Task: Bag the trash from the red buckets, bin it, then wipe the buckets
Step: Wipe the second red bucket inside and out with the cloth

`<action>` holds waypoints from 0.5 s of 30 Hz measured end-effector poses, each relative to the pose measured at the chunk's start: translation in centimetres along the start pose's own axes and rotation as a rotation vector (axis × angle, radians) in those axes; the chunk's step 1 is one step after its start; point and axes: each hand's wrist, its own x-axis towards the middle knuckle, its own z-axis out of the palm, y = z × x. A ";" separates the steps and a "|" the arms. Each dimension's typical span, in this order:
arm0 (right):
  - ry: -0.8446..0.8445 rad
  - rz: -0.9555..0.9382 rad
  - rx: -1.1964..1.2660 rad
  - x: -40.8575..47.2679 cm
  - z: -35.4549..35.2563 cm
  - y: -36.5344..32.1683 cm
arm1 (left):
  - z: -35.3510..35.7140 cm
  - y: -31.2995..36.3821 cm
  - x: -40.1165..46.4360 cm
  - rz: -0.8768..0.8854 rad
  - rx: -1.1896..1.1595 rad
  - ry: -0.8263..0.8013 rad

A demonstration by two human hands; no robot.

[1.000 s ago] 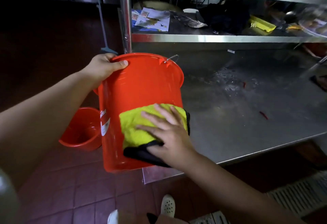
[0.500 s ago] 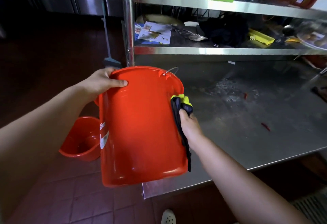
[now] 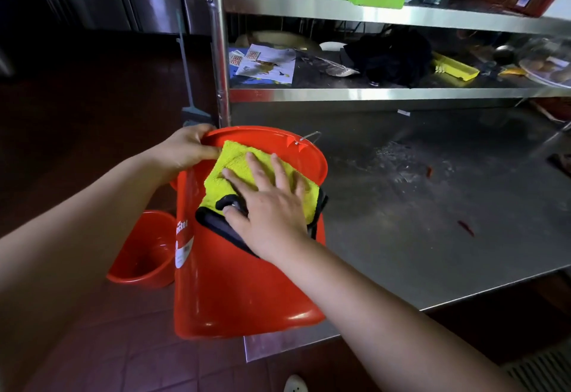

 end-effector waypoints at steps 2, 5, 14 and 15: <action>0.041 0.015 0.091 0.0 0.0 1.4 | 0.3 0.3 0.2 0.010 -0.018 -0.029; 0.139 0.097 0.258 0.1 0.0 3.8 | 1.2 0.9 0.8 0.025 -0.036 -0.033; 0.235 0.802 0.913 -4.6 2.9 10.7 | 2.1 1.6 0.1 0.033 0.034 0.062; 0.239 0.853 0.949 -5.5 3.1 11.3 | 2.2 2.0 0.0 0.051 0.073 0.067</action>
